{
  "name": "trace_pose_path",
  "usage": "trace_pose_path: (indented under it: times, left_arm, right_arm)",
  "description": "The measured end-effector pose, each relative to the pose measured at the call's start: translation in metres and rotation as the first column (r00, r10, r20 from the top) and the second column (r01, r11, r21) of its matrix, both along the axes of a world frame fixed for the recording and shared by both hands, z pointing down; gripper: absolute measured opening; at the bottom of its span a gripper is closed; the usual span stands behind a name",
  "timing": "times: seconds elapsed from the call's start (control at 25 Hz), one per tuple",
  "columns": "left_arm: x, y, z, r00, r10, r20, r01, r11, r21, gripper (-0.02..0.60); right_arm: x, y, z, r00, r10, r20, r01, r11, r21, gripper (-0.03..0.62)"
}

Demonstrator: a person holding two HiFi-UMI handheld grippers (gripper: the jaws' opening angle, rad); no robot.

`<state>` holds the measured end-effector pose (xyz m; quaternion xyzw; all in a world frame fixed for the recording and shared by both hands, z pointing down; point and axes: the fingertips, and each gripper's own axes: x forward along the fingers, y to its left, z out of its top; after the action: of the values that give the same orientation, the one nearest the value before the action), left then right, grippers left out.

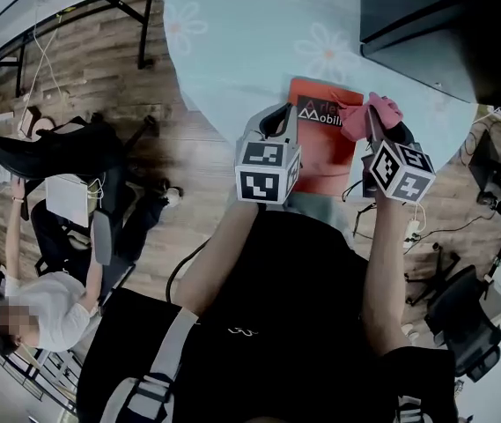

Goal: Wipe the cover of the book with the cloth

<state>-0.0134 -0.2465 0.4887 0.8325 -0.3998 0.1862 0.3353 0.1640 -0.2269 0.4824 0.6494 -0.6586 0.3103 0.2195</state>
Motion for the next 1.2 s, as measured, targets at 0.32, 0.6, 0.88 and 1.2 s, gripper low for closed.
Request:
trace_pose_path:
  times: [0.32,0.6,0.88,1.2]
  left_arm:
    - [-0.026,0.007,0.008,0.998,-0.053,0.019,0.053,0.998,-0.022,0.014]
    - [-0.045,0.01,0.021,0.994,-0.102,0.036,0.103,0.993,-0.051,0.014]
    - [-0.05,0.015,0.026,0.992,-0.123,0.034,0.125,0.99,-0.071,0.013]
    - [-0.056,0.028,0.037,0.99,-0.136,0.031,0.139,0.984,-0.111,0.014]
  right_arm:
    - [-0.084,-0.01,-0.018,0.975,-0.192,0.116,0.188,0.981,0.046,0.107]
    - [-0.132,-0.005,-0.01,0.938,-0.302,0.171,0.303,0.953,0.022,0.107]
    - [-0.158,0.006,0.003,0.909,-0.358,0.214,0.372,0.928,-0.031,0.107]
    - [-0.175,0.031,0.038,0.887,-0.391,0.245,0.429,0.894,-0.127,0.107]
